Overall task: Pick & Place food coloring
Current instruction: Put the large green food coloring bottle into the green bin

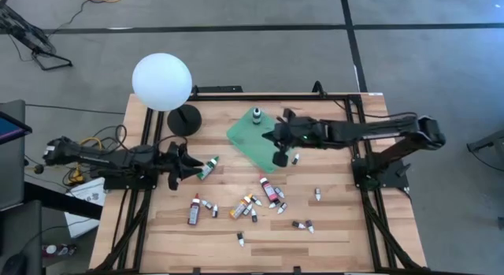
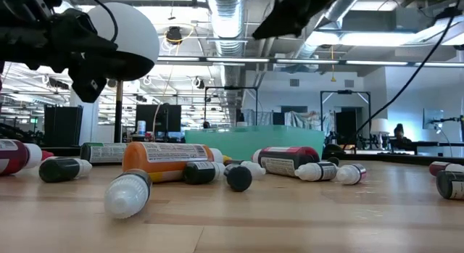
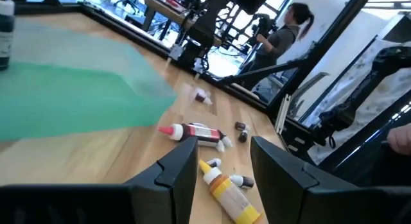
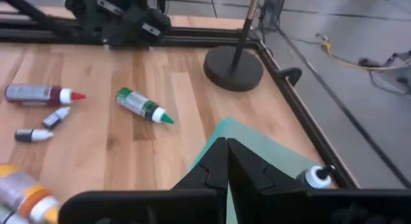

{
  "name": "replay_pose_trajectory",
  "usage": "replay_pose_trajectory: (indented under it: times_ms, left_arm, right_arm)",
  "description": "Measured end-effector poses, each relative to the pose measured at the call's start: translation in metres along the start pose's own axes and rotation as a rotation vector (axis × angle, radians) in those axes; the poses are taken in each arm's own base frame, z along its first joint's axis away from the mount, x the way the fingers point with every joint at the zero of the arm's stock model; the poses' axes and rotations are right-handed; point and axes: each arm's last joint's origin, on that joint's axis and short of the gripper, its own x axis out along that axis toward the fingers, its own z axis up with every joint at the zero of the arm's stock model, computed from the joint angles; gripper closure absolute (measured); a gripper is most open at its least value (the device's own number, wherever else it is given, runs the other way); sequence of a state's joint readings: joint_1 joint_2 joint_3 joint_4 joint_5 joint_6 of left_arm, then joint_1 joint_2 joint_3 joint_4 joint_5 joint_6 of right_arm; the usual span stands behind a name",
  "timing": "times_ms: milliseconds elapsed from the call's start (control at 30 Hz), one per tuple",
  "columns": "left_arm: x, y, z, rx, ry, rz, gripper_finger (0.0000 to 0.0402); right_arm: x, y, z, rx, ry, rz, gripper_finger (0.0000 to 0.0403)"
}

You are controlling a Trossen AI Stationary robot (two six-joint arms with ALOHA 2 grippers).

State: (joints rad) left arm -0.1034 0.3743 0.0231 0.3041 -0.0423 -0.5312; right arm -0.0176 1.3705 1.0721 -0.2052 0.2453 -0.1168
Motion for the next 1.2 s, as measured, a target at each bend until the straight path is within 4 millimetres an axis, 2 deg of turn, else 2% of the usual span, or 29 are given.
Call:
replay_pose_trajectory:
  times_ms: [233,467,633,733,967,1200]
  left_arm:
    - [0.011,-0.022,0.01,0.057,-0.153,-0.125,0.0264]
    - [0.036,-0.049,0.041,0.241,-0.134,-0.102,0.0264]
    - [0.064,-0.07,0.067,0.359,0.044,-0.048,0.0264]
    - [0.079,-0.078,0.077,0.379,0.201,0.055,0.0264]
    - [0.107,-0.085,0.093,0.382,0.54,0.419,0.0264]
    - [0.145,-0.089,0.108,0.424,0.76,0.475,0.0264]
  right_arm:
    - [-0.029,0.014,0.007,-0.08,-0.033,0.02,0.0403]
    - [-0.046,0.026,0.008,-0.097,-0.036,0.074,0.0403]
    - [-0.053,0.036,0.009,-0.107,-0.053,0.111,0.0403]
    - [-0.055,0.043,0.007,-0.115,-0.037,0.135,0.0403]
    - [-0.073,0.048,0.0,-0.134,0.023,0.163,0.0403]
    - [-0.087,0.058,-0.004,-0.176,0.046,0.204,0.0403]
